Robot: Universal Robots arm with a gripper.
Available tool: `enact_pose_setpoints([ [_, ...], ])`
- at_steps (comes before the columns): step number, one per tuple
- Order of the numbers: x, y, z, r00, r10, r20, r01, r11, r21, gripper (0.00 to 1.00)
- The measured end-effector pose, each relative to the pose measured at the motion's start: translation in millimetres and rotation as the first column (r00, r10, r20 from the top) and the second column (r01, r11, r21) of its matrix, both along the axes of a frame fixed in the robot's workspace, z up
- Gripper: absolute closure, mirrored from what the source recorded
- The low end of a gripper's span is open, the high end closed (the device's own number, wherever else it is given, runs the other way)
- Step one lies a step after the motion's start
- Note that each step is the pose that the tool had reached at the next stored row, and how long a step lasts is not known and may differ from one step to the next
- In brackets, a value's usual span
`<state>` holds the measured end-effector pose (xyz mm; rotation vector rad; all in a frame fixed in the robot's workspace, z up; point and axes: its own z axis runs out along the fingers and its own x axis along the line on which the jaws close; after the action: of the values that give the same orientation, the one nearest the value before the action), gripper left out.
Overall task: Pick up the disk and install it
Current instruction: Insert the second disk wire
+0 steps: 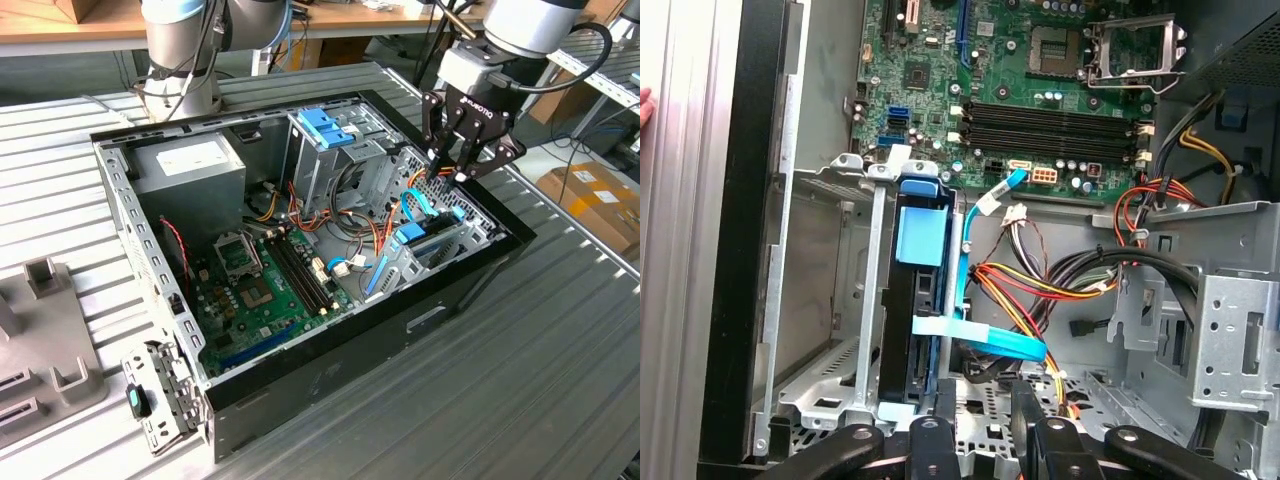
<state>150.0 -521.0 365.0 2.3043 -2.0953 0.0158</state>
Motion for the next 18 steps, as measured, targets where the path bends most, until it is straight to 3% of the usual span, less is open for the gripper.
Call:
enact_pose_setpoints([
  [6,0.9,0.8,0.0,0.9997,0.026,0.0000,-0.026,0.9997,0.0001,0.64],
  [11,2.8,1.5,0.0,0.9955,0.094,0.0000,-0.094,0.9955,0.0000,0.64],
  [16,10.5,1.4,-0.1,0.9918,0.128,0.0004,-0.128,0.9918,0.0033,0.64],
  [18,12.3,1.5,-0.1,0.9885,0.151,0.0004,-0.151,0.9885,0.0038,0.64],
])
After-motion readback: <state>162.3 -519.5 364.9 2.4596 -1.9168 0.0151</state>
